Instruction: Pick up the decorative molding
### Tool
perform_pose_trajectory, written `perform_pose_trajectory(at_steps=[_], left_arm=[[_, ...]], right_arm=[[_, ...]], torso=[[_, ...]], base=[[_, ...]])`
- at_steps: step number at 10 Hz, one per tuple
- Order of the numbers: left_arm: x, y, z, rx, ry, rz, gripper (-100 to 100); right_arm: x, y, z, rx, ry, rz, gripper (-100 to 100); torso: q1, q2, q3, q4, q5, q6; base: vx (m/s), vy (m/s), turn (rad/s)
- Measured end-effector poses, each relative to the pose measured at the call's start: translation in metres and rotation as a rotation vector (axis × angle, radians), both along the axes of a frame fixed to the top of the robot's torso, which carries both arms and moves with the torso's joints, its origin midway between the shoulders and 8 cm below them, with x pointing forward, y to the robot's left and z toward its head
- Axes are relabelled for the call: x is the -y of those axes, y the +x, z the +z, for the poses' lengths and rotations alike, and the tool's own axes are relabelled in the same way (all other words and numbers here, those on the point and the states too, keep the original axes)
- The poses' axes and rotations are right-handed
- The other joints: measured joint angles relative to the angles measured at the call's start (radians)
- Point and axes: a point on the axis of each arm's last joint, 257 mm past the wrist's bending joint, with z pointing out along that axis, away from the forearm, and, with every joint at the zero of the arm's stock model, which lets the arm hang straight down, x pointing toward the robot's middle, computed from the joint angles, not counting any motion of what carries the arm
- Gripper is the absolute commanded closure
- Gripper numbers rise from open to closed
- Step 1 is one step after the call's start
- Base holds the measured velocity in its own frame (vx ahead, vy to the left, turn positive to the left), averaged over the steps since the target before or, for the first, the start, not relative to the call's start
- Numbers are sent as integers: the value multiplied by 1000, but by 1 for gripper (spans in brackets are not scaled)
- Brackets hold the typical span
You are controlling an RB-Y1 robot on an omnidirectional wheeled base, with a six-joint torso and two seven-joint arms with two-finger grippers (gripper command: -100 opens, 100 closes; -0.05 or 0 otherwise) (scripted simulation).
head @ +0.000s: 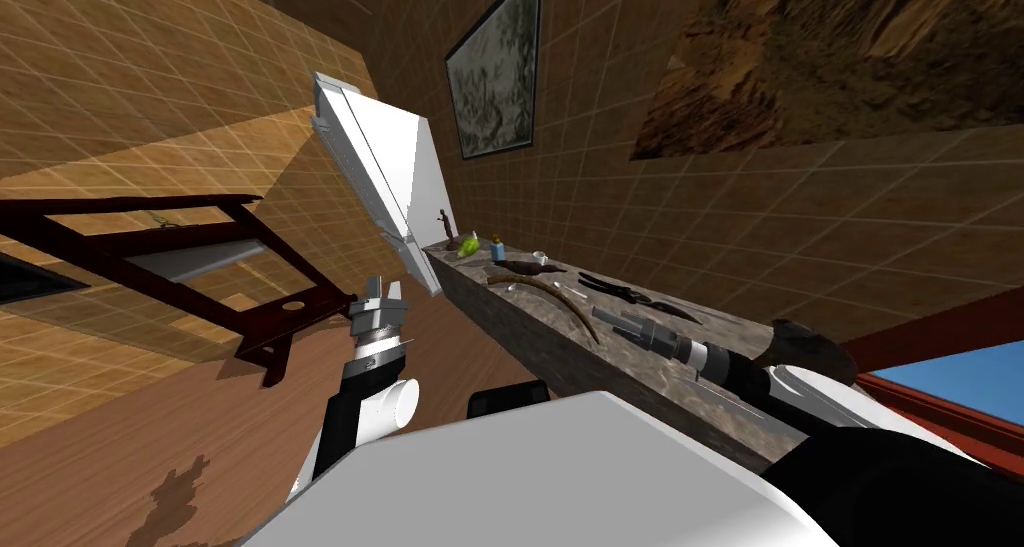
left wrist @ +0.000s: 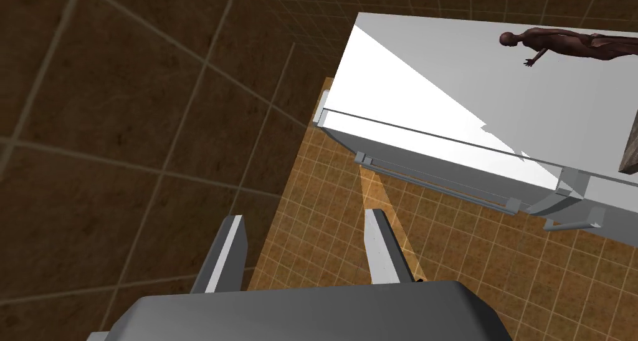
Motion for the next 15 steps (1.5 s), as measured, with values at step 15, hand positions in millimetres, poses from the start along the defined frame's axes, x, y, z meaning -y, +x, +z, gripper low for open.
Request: perform_pose_trajectory(at_steps=[15], left_arm=[[0, 0, 0, 0, 0, 0, 0]], right_arm=[[130, -123, -70, -414, -319, 34, -100]], torso=[[0, -1, -1, 0, 0, 2]], base=[[15, -11, 235]])
